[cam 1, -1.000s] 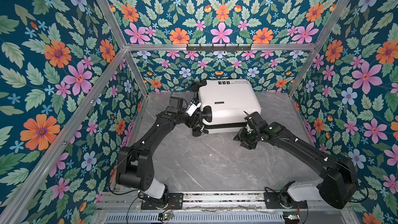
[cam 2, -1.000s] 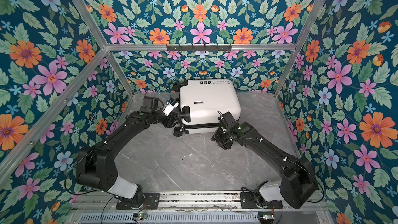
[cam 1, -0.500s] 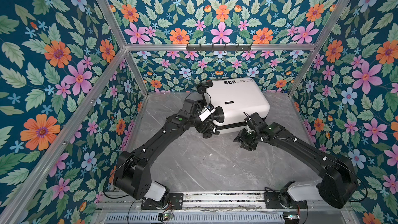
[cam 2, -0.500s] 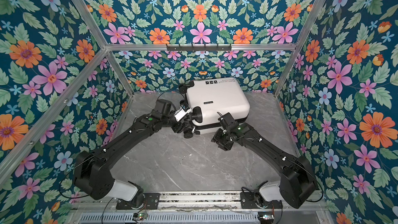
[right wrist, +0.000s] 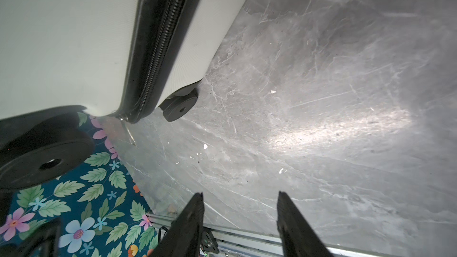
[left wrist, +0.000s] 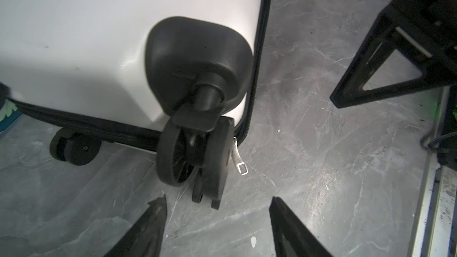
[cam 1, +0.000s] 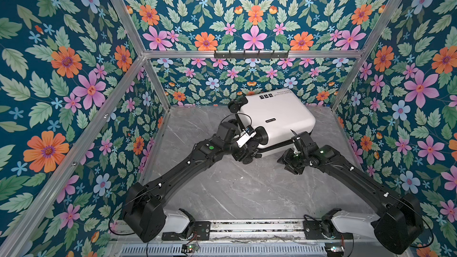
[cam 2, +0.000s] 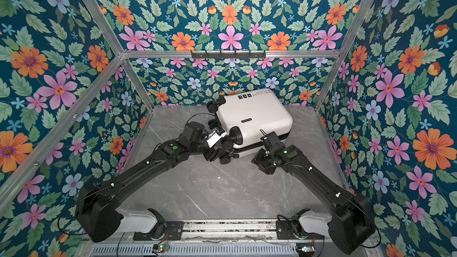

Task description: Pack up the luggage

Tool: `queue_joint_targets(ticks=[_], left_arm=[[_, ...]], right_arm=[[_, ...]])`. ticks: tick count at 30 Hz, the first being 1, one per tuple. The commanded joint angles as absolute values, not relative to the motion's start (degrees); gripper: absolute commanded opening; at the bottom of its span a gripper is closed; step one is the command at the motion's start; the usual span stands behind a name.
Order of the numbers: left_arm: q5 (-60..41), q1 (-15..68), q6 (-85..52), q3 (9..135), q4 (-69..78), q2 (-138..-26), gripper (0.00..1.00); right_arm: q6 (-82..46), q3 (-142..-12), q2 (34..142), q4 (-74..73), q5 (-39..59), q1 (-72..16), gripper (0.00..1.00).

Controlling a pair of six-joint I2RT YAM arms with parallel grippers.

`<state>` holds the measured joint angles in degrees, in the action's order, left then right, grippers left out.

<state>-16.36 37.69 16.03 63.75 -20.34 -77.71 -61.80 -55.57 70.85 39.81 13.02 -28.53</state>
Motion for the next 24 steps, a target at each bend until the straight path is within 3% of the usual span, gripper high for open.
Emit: queue_joint_targets(ticks=[1,18,24], left_arm=[[-16.5,35.6,17.3,64.5,-23.1,-77.2,0.70],[-27.6,35.3,18.9,73.1,-22.0,-89.9,0.69],[-28.1,36.1,18.5,75.2,-21.0,-92.9,0.67]], right_arm=[[-60.2,-55.2,70.1,41.3,11.2,-28.6,0.48],[-60.3,-57.3,71.6,40.8,6.6,-35.2,0.46],[-65.3,-53.0,72.1,26.3,6.2,-37.1,0.40]])
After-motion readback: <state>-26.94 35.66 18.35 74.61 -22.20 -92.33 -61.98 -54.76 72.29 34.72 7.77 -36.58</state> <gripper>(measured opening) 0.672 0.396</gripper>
